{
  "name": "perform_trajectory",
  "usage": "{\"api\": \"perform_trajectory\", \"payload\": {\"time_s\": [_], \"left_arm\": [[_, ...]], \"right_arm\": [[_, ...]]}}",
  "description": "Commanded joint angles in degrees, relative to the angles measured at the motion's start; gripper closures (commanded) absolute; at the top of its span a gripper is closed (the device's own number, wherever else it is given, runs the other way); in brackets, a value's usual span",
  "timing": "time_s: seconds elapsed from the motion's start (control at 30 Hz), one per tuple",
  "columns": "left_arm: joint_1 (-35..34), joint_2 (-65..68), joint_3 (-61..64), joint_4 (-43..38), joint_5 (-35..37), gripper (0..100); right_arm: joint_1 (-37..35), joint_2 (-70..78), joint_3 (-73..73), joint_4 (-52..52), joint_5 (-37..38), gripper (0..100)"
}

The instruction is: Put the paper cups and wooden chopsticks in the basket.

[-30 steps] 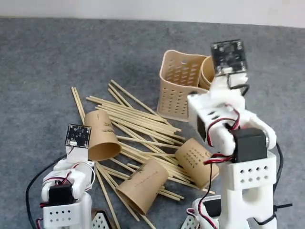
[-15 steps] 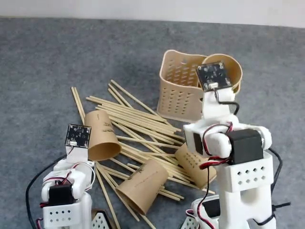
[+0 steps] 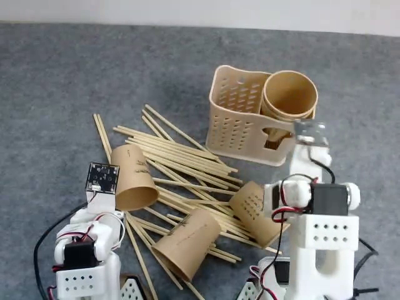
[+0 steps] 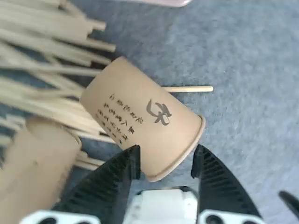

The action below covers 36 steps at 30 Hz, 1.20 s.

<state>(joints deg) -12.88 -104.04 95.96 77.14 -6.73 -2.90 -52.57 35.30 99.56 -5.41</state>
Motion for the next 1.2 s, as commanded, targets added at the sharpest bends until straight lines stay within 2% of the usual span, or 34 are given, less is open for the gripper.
{"api": "perform_trajectory", "payload": {"time_s": [0.0, 0.13, 0.27, 0.5, 0.7, 0.9, 1.0, 1.17], "left_arm": [[-0.31, -0.04, 1.19, 0.00, 0.44, 88], [-0.31, -0.04, 1.19, 0.00, 0.44, 88], [-0.31, -0.04, 1.19, 0.00, 0.44, 88], [-0.31, -0.04, 1.19, 0.00, 0.44, 88], [-0.31, -0.04, 1.19, 0.00, 0.44, 88], [-0.31, -0.04, 1.19, 0.00, 0.44, 88], [-0.31, -0.04, 1.19, 0.00, 0.44, 88], [-0.31, -0.04, 1.19, 0.00, 0.44, 88]], "right_arm": [[-0.04, -1.63, 0.31, -0.75, -9.49, 81.0], [-3.82, -1.63, 5.41, -2.07, -13.27, 81.0], [-4.97, -1.63, 9.98, -8.92, -16.18, 81.0], [-5.85, -1.63, 15.08, -14.90, -16.44, 81.0], [-12.79, -1.80, 15.08, -20.26, -16.44, 81.0], [-16.75, -2.15, 15.08, -27.47, -16.44, 81.0], [-16.75, -2.24, 14.20, -27.12, -16.44, 81.0], [-14.46, -1.98, 9.01, -15.69, -16.44, 81.0]]}}
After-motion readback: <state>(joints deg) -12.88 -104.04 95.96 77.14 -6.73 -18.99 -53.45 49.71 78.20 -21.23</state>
